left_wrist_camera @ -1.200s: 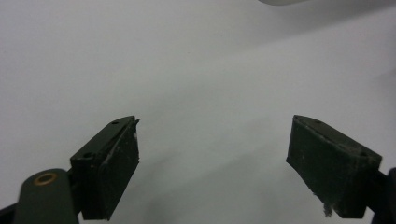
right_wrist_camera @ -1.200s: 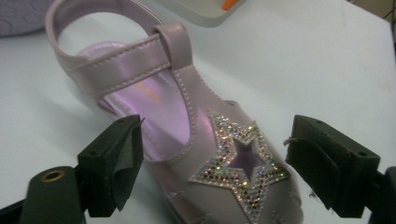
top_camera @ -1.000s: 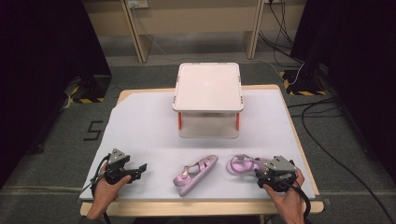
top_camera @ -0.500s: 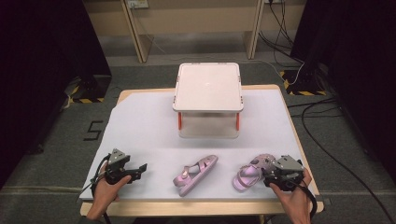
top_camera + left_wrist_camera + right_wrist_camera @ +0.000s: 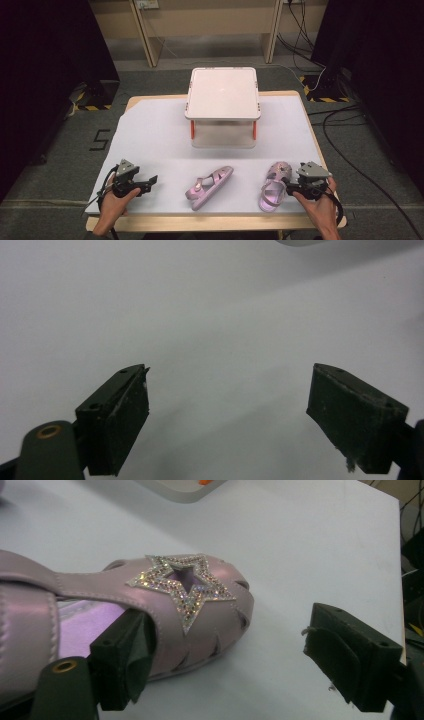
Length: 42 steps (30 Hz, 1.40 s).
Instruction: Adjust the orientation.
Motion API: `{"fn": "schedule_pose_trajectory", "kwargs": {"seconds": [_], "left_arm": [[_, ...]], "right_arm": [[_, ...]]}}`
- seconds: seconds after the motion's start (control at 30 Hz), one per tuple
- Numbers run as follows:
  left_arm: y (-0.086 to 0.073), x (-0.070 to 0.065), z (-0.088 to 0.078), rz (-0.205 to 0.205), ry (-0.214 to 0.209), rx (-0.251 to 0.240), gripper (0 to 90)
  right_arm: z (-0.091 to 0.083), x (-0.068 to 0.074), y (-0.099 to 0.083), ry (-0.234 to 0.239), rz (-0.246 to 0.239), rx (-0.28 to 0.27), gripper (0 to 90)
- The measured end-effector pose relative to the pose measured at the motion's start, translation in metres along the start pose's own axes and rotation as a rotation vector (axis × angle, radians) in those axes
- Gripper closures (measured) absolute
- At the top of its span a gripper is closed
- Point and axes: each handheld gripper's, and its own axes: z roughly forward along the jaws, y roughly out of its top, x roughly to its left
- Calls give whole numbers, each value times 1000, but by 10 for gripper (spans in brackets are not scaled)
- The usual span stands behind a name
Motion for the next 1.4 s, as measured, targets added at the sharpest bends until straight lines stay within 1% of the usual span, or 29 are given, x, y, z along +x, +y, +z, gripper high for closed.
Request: {"fn": "schedule_pose_trajectory", "kwargs": {"seconds": [0.13, 0.17, 0.2, 0.27, 0.33, 0.4, 0.43, 0.53, 0.6, 0.63, 0.7, 0.83, 0.9, 0.93, 1.0, 1.1, 1.2, 1.23, 1.33, 1.4], "left_arm": [[0, 1, 0, -4, 1, -2, 162], [0, 1, 0, -5, 2, -2, 162], [0, 1, 0, -5, 2, -2, 162], [0, 0, 0, -3, 2, -2, 162], [0, 0, 0, -4, 1, -4, 162], [0, 0, -1, -4, 4, -2, 162], [0, 0, -1, -5, 4, -2, 162], [0, 0, -1, -7, 3, -6, 162], [0, 0, -1, -6, 3, -6, 162], [0, 0, -1, -4, 4, -5, 162], [0, 0, -1, -5, 4, -4, 162], [0, 0, -1, -7, 7, -3, 162], [0, 0, -1, -10, 10, -3, 162], [0, 1, -1, -12, 9, -4, 162], [0, 1, -1, -12, 10, -4, 162], [-1, 1, -1, -14, 9, -3, 162], [-1, 1, -1, -13, 9, -2, 162], [-1, 1, -1, -12, 7, -3, 162], [-1, 1, -1, -13, 7, -1, 162], [-1, 1, -1, -12, 6, -2, 162]], "right_arm": [[-11, -1, 0, 16, 10, -5, 223], [-15, 0, -1, 17, 25, -12, 230], [-22, -1, 0, 22, 47, -42, 237], [-29, -1, 2, 18, 73, -62, 238], [-40, 0, 5, 10, 122, -101, 238], [-48, 5, 8, 41, 157, -151, 246], [-50, 8, 9, 50, 158, -166, 251], [-51, 17, 12, 61, 130, -161, 266], [-51, 20, 13, 69, 128, -157, 269], [-49, 24, 14, 79, 120, -154, 275], [-48, 28, 15, 83, 114, -151, 281], [-45, 34, 15, 88, 75, -132, 303], [-43, 38, 15, 81, 53, -113, 311], [-43, 39, 15, 67, 42, -90, 317], [-40, 41, 14, 47, 11, -69, 327], [-37, 43, 14, 26, -15, -50, 338], [-34, 45, 13, 27, -19, -39, 349], [-32, 45, 12, 23, -31, -30, 351], [-30, 45, 11, 10, -33, -17, 357], [-30, 45, 11, 10, -32, -14, 363]]}}
